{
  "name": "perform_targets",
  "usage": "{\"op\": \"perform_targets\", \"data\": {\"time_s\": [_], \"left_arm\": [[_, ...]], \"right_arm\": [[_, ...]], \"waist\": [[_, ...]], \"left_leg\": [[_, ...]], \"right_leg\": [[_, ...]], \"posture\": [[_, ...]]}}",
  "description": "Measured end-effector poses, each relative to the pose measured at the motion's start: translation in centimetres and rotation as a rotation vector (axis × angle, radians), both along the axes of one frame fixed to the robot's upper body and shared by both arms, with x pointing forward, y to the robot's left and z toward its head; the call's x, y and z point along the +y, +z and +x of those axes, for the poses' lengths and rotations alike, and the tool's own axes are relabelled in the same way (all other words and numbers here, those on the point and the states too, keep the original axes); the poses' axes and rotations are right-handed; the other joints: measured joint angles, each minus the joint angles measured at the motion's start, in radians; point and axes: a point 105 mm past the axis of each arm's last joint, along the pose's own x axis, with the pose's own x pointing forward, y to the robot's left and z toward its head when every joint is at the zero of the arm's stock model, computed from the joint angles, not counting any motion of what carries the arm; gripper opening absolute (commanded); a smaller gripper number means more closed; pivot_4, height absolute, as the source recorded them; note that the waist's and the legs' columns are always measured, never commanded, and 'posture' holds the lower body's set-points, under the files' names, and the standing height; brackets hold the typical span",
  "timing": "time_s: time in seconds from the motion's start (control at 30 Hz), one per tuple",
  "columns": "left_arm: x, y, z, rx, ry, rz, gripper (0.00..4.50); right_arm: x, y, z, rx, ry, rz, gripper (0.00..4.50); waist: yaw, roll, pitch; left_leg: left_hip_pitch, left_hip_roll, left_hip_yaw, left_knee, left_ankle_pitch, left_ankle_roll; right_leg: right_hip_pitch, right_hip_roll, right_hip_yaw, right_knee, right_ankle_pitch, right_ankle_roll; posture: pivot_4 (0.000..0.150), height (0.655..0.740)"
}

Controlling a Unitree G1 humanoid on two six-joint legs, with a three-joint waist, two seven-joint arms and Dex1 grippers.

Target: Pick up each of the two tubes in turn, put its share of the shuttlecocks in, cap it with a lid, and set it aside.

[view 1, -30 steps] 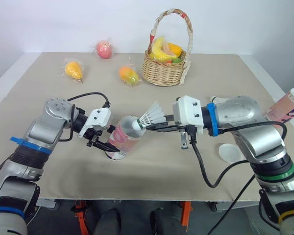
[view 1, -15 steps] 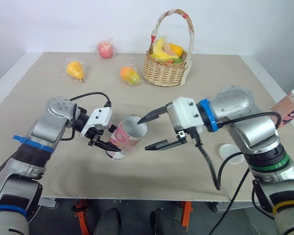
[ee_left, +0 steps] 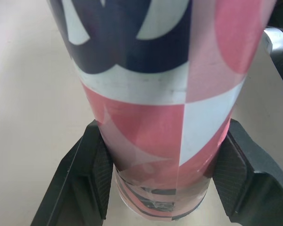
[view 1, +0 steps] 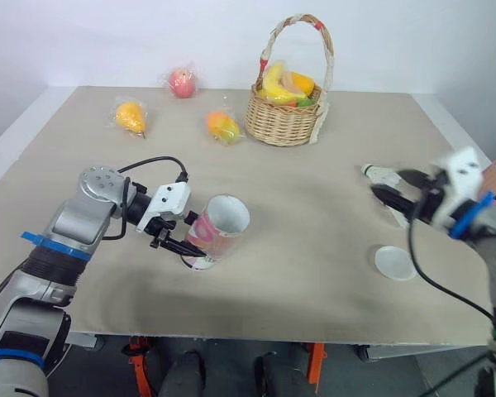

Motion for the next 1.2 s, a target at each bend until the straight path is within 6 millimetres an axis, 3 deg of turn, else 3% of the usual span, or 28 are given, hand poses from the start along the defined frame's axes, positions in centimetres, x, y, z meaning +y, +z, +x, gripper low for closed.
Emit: {"op": "perform_targets", "data": {"time_s": [0.17, 0.23, 0.37, 0.57, 0.9, 0.97, 1.03, 1.1, 1.2], "left_arm": [[-0.2, -0.2, 0.0, 0.006, -0.005, -0.002, 2.54], [-0.2, -0.3, 0.1, 0.008, -0.002, -0.004, 2.54], [-0.5, -0.5, 0.1, 0.014, -0.007, -0.015, 2.54], [-0.6, -0.5, 0.2, 0.017, -0.006, -0.017, 2.54], [-0.3, -0.3, 0.3, 0.007, 0.008, -0.007, 2.54], [-0.2, -0.3, 0.3, 0.006, 0.008, -0.005, 2.54], [-0.1, -0.2, 0.3, 0.002, 0.011, -0.001, 2.54], [-0.1, -0.2, 0.3, 0.000, 0.011, 0.000, 2.54], [-0.1, -0.1, 0.2, -0.002, 0.011, 0.002, 2.54]], "right_arm": [[0.3, -1.7, -2.1, 0.078, 0.055, 0.002, 3.35], [-0.5, -2.5, -1.9, 0.100, 0.015, 0.004, 3.35], [-2.5, -4.0, 0.0, 0.123, -0.102, 0.029, 3.35], [-3.3, -5.4, 2.2, 0.150, -0.147, 0.018, 3.35], [-1.0, -5.8, 6.3, 0.145, -0.088, 0.043, 3.35], [-0.8, -6.0, 6.5, 0.150, -0.085, 0.045, 3.12], [-1.0, -6.4, 7.4, 0.153, -0.112, 0.044, 2.23], [-1.2, -6.3, 7.5, 0.149, -0.117, 0.044, 1.63], [-1.2, -6.5, 7.3, 0.155, -0.108, 0.039, 0.20]], "waist": [[-0.015, 0.000, 0.000], [-0.020, 0.000, 0.000], [-0.027, 0.000, 0.000], [-0.027, 0.000, 0.000], [-0.030, 0.000, 0.000], [-0.029, 0.000, 0.000], [-0.027, 0.000, 0.000], [-0.026, 0.000, 0.000], [-0.026, 0.000, 0.000]], "left_leg": [[0.006, 0.001, 0.002, 0.001, 0.002, 0.002], [0.006, 0.000, 0.005, 0.001, 0.004, 0.005], [0.007, 0.000, 0.009, 0.002, 0.007, 0.007], [0.007, 0.000, 0.010, 0.001, 0.007, 0.008], [0.007, 0.000, 0.011, -0.001, 0.007, 0.008], [0.007, 0.001, 0.011, -0.001, 0.007, 0.008], [0.006, 0.000, 0.011, -0.001, 0.007, 0.008], [0.006, 0.000, 0.011, -0.001, 0.007, 0.008], [0.005, 0.000, 0.011, -0.001, 0.006, 0.008]], "right_leg": [[0.004, 0.001, 0.003, 0.000, 0.001, 0.008], [0.004, 0.001, 0.005, 0.000, 0.004, 0.010], [0.003, 0.001, 0.009, 0.000, 0.008, 0.011], [0.002, 0.001, 0.011, 0.000, 0.009, 0.012], [0.001, 0.002, 0.012, -0.001, 0.009, 0.011], [0.001, 0.002, 0.012, -0.001, 0.009, 0.011], [0.001, 0.001, 0.012, -0.001, 0.008, 0.012], [0.001, 0.000, 0.012, -0.002, 0.008, 0.012], [0.001, 0.000, 0.012, -0.002, 0.007, 0.012]], "posture": [[0.150, 0.7400], [0.150, 0.7400], [0.150, 0.7400], [0.150, 0.7400], [0.150, 0.7400], [0.150, 0.7400], [0.150, 0.7400], [0.150, 0.7400], [0.150, 0.7400]]}}
